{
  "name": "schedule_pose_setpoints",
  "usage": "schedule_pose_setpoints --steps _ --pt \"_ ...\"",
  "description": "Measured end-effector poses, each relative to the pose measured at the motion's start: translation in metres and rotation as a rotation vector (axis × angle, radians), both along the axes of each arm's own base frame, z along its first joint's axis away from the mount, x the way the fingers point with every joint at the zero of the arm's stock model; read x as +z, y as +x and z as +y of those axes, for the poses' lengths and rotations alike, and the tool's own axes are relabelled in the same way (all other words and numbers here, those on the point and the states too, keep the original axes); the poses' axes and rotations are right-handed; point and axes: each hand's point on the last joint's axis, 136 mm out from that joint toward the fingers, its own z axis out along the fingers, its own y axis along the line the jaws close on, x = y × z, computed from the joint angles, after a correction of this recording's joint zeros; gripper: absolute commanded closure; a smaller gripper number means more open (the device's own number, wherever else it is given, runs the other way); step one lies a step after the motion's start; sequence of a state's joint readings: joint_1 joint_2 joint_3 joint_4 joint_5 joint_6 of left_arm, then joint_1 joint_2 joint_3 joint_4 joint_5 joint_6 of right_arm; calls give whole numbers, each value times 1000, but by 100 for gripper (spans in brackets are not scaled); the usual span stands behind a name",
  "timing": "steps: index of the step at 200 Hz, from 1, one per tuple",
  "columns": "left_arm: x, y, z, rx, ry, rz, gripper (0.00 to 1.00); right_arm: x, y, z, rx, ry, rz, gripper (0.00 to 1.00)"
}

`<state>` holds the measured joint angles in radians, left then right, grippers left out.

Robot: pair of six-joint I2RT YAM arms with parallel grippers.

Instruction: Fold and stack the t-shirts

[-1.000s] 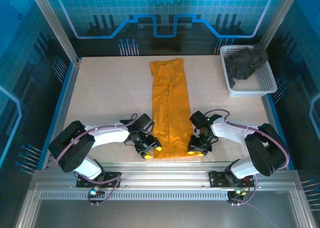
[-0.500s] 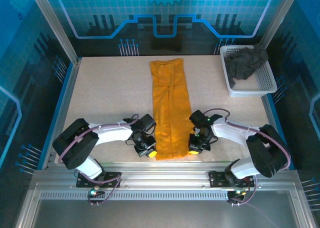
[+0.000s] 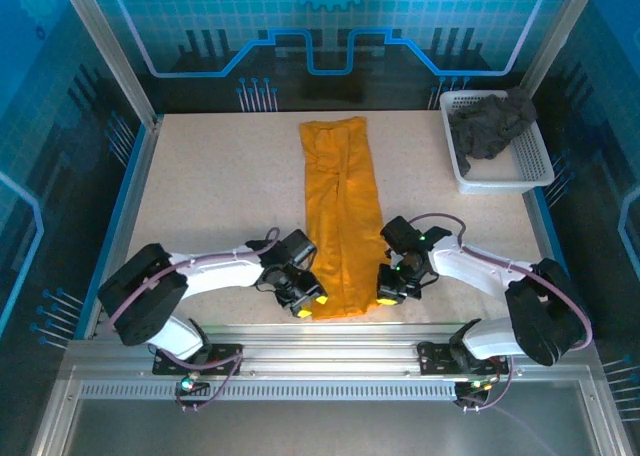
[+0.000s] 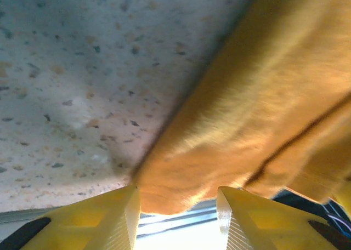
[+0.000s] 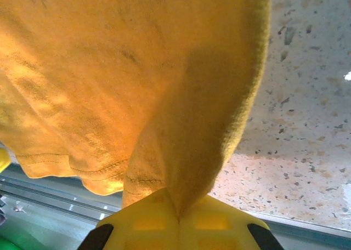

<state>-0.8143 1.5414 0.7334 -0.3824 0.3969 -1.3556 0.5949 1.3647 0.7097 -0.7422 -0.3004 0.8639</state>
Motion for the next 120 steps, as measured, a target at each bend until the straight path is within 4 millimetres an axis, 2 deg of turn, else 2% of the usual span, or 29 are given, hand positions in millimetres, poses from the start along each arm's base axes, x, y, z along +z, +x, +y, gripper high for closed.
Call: schedule_pose_setpoints --steps 44,58,74,86,120 --pt "-7 1 -9 -16 27 30 61 -1 0 1 1 -2 7 100" --pt "-8 1 -9 -19 45 53 69 -1 0 1 1 2 10 100" --pt "-10 -1 -8 -27 77 84 89 -1 0 2 1 3 11 100" --pt "-10 -2 -7 -42 93 93 100 0 -1 2 1 6 13 100" --pt "-1 11 -16 -63 74 30 100 4 0 3 1 23 2 100"
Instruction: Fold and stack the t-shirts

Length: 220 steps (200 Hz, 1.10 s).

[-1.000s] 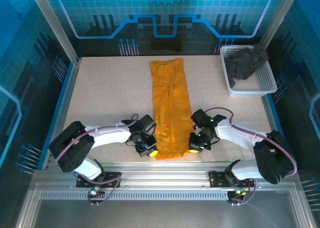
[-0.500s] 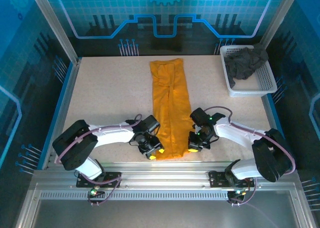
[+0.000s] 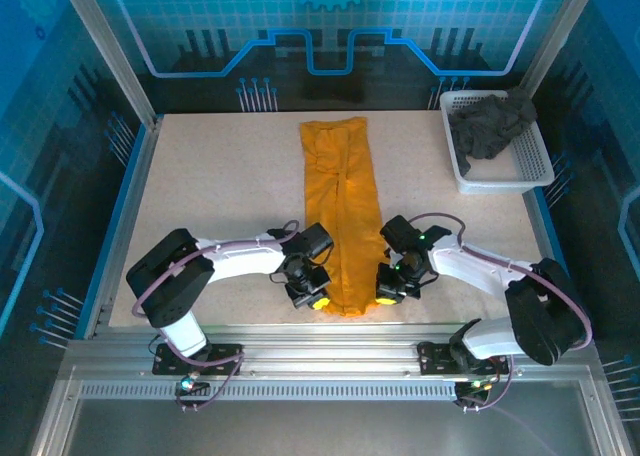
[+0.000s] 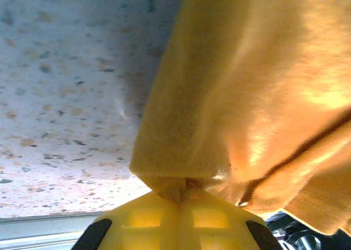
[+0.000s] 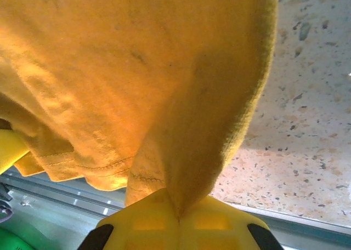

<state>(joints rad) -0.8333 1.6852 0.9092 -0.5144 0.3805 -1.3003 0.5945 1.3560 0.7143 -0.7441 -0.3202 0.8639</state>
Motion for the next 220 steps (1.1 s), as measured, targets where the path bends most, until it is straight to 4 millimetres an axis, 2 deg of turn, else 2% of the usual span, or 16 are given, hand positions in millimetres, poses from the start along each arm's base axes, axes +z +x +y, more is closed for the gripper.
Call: schedule_pose_setpoints --steps 28,54,68,93,121,143,175,193,220 --pt "14 3 2 8 -19 -34 100 10 1 0 -5 7 -4 100" --pt "45 26 6 70 -93 -118 100 36 25 5 -37 38 -54 100" --pt "61 50 7 123 -130 -161 100 57 51 9 -63 64 -103 100" --pt "90 104 6 215 -200 -250 100 89 105 16 -102 100 -187 100" --pt "110 165 13 295 -248 -338 100 106 162 16 -145 106 -237 100" --pt "109 202 23 336 -257 -364 100 106 202 18 -166 109 -250 100" --pt "90 248 33 374 -261 -362 100 90 254 22 -176 97 -243 100" --pt "76 267 36 385 -259 -349 100 77 271 24 -177 87 -227 100" --pt "63 288 36 389 -263 -340 100 60 287 24 -185 70 -194 100"
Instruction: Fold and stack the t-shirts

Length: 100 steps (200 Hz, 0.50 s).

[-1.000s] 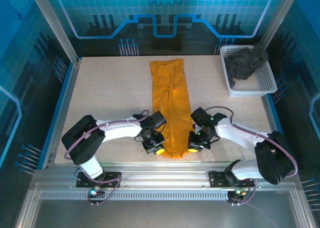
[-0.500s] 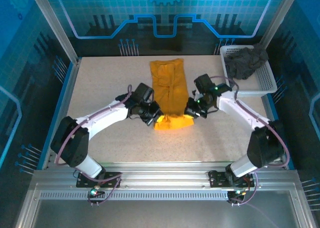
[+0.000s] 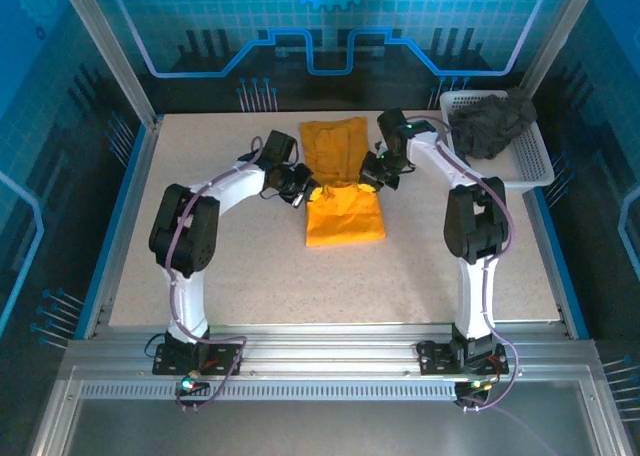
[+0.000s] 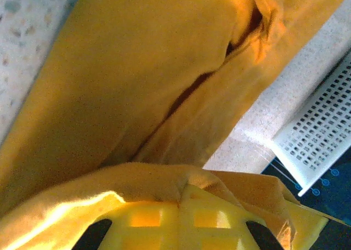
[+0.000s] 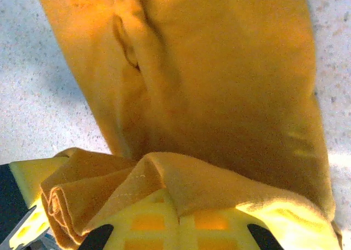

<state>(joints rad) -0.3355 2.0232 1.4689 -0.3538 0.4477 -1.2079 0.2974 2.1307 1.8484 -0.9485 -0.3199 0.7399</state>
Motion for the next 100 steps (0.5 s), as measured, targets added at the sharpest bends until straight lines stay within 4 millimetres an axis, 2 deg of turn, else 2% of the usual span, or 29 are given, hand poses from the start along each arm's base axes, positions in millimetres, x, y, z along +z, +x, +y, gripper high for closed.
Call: schedule_pose_setpoints --steps 26,36,56,68,84,100 --pt "-3 18 -5 -11 -13 -13 100 -14 7 -2 -12 -15 31 100" --pt "-3 25 -6 -15 -16 -20 95 -17 10 -2 -18 -19 41 100" --pt "-4 34 -7 -23 -13 -32 68 -23 17 -4 -31 -31 53 68" --pt "-4 35 -5 -32 -3 -37 53 -24 23 -5 -38 -35 49 54" --pt "-4 36 0 -33 15 -42 37 -23 28 -9 -29 -42 32 45" --pt "-2 32 6 -38 52 -61 32 -18 31 -16 -31 -52 15 42"
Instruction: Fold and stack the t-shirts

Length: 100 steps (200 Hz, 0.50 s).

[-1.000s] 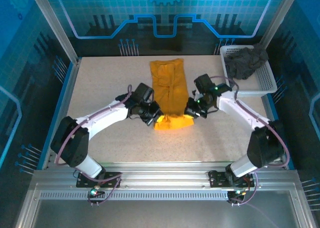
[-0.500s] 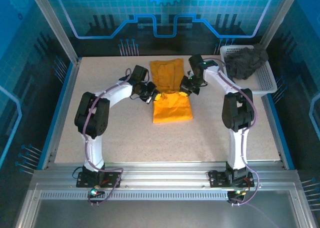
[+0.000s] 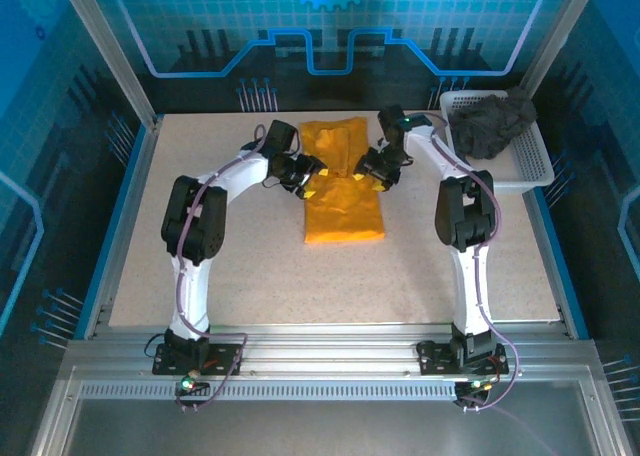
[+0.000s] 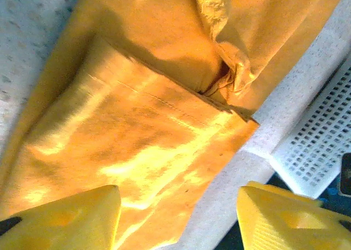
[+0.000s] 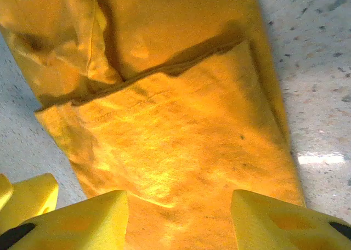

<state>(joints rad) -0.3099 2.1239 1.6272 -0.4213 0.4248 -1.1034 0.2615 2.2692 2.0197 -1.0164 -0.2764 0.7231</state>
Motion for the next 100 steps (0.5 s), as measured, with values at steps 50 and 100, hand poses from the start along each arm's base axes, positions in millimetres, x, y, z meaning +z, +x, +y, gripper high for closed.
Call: schedule_pose_setpoints --steps 50,100 --pt "32 -86 26 34 19 -39 37 29 -52 -31 -2 -23 -60 37" --pt "-39 -165 10 59 2 160 39 -20 -145 -39 -20 20 71 39"
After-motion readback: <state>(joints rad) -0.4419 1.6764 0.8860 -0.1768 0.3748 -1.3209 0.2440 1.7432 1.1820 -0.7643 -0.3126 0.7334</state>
